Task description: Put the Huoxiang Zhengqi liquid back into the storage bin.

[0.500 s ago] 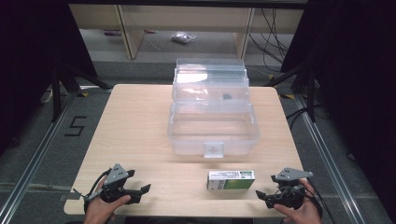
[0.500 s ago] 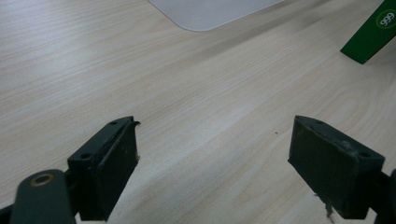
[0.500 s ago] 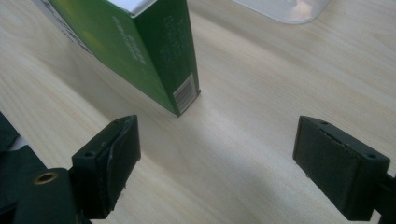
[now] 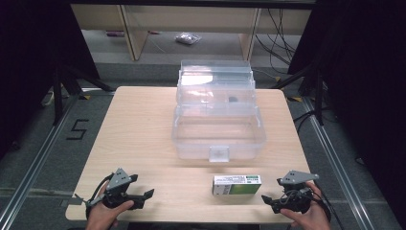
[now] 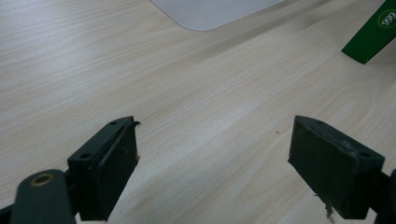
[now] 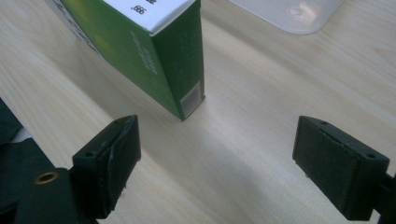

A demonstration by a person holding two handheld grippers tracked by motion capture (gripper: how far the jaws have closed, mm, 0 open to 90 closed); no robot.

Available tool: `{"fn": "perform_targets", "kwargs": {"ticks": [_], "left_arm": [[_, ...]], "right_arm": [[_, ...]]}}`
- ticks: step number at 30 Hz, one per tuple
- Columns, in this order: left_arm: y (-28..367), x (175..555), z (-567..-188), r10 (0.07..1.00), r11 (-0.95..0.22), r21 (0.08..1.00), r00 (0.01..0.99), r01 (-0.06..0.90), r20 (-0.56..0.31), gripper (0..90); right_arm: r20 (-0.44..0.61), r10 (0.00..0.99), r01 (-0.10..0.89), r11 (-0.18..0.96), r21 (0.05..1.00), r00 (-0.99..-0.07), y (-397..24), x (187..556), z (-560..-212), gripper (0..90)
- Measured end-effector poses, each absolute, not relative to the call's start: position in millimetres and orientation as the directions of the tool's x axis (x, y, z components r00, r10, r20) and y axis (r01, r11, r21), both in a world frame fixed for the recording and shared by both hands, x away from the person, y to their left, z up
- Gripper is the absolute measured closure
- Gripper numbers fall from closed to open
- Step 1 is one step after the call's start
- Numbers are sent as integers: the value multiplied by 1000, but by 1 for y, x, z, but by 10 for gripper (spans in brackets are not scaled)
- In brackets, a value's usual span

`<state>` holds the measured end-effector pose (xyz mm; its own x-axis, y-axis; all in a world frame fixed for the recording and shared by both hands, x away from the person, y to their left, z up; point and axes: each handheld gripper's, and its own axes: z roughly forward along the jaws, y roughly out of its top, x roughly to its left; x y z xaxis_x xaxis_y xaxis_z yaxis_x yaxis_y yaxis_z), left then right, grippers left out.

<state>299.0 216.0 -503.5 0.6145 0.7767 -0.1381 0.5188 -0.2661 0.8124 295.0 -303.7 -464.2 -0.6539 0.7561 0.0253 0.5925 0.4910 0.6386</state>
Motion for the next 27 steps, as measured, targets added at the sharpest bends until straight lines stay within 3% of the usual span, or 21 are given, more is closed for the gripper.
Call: {"fn": "perform_targets", "kwargs": {"ticks": [11,14,27], "left_arm": [[216,299,-504,777,-262,813,613,520,-141,149],[217,299,-503,773,-280,808,620,519,-130,148],[216,299,-503,778,-271,810,614,520,-134,148]], "right_arm": [[-25,712,537,552,638,-702,-292,303,-450,161],[-7,713,560,557,613,-701,-288,302,-445,161],[-81,588,456,699,551,-805,-262,315,-416,166]]}}
